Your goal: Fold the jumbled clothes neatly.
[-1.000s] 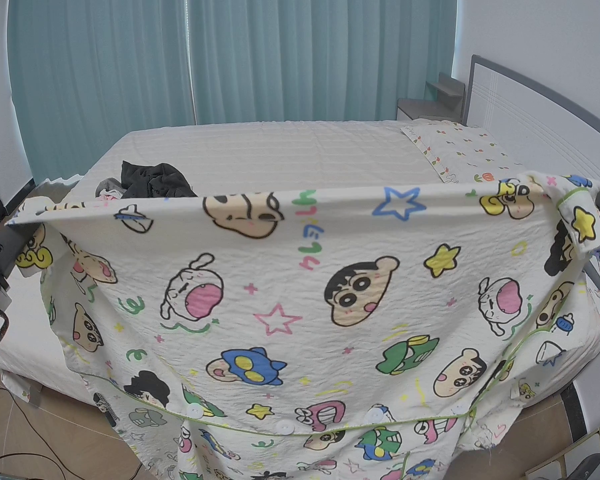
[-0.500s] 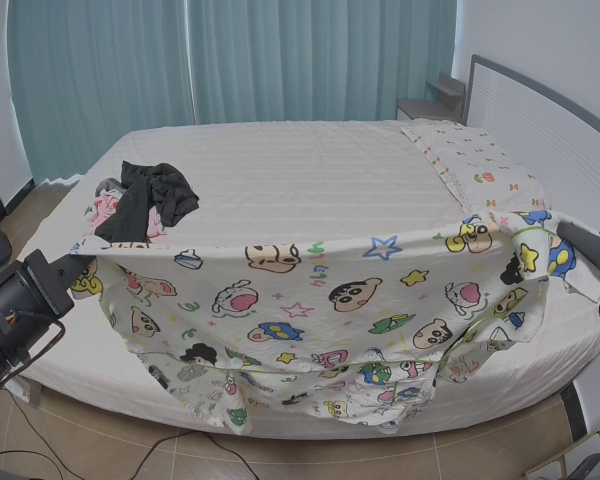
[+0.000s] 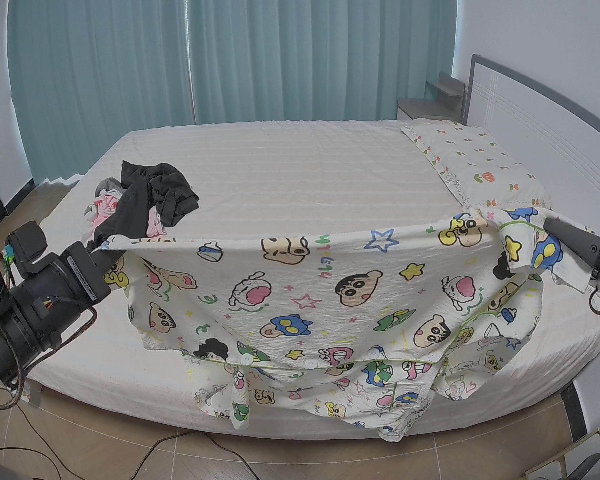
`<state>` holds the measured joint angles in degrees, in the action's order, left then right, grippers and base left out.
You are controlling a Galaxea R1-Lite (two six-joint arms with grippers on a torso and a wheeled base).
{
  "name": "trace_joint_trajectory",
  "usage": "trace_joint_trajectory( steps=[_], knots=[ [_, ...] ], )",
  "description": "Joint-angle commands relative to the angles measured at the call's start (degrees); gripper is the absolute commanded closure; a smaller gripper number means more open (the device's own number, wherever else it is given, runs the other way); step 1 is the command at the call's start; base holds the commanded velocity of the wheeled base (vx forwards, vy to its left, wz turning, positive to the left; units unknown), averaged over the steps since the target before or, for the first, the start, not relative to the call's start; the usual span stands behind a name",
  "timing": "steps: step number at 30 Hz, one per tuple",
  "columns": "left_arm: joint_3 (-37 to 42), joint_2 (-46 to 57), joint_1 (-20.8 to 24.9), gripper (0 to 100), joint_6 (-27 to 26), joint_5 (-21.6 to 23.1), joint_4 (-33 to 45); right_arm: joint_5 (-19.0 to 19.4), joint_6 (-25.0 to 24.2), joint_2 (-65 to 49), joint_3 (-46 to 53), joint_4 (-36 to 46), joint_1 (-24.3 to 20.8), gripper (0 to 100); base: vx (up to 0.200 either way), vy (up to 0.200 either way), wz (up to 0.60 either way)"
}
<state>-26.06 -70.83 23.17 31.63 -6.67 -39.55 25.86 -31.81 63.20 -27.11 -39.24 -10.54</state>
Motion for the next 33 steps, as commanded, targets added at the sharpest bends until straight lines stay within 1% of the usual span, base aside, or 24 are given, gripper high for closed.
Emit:
trace_joint_trajectory(
  steps=[1, 6, 7, 10, 11, 14, 21, 28, 32, 33],
  knots=[
    [-0.7, -3.4, -1.8, 100, -0.1, -0.1, -1.9, 0.2, -0.4, 4.6, 0.2, -3.6, 1.3, 100, 0.200, 0.000, 0.00],
    [-0.8, -2.7, -2.3, 100, -0.4, 0.0, -2.1, 0.5, 0.0, 4.6, 0.0, -5.7, 1.2, 100, 0.200, 0.000, 0.00],
    [-0.9, -1.6, -2.6, 100, -0.9, -0.2, -2.1, 1.0, 0.3, 4.2, -0.3, -6.4, 0.9, 100, 0.000, 0.000, 0.00],
    [-0.9, 0.2, -3.8, 100, -3.6, -0.2, -1.9, 1.6, 0.7, 4.5, -0.8, -6.5, 0.5, 100, 0.000, 0.000, 0.00],
    [-0.8, 0.9, -4.7, 100, -6.1, -0.3, -1.9, 1.6, 0.8, 4.8, -0.7, -6.5, 0.5, 100, 0.000, 0.000, 0.00],
    [-0.7, 1.7, -6.3, 100, -9.3, -0.3, -1.9, 1.5, 0.9, 5.7, -0.3, -6.6, 0.6, 100, 0.000, 0.000, 0.00],
    [-0.8, 0.7, -6.4, 100, -9.4, 0.2, -1.8, 1.5, 1.2, 7.4, -0.7, -6.6, 0.8, 100, 0.000, 0.000, 0.00],
    [-1.4, -4.5, -6.5, 100, -9.1, -0.1, -2.0, 1.5, 1.6, 9.6, -1.1, -7.0, 1.1, 100, 0.200, 0.000, 0.00],
    [-2.9, -7.7, -6.7, 100, -9.0, -0.1, -2.0, 1.4, 3.1, 11.1, -1.1, -7.0, 1.6, 100, 0.200, 0.000, 0.00],
    [-4.3, -9.5, -7.0, 100, -9.0, -0.1, -2.0, 1.4, 3.5, 11.9, -1.3, -7.2, 1.9, 100, 0.200, 0.000, 0.00]
  ],
)
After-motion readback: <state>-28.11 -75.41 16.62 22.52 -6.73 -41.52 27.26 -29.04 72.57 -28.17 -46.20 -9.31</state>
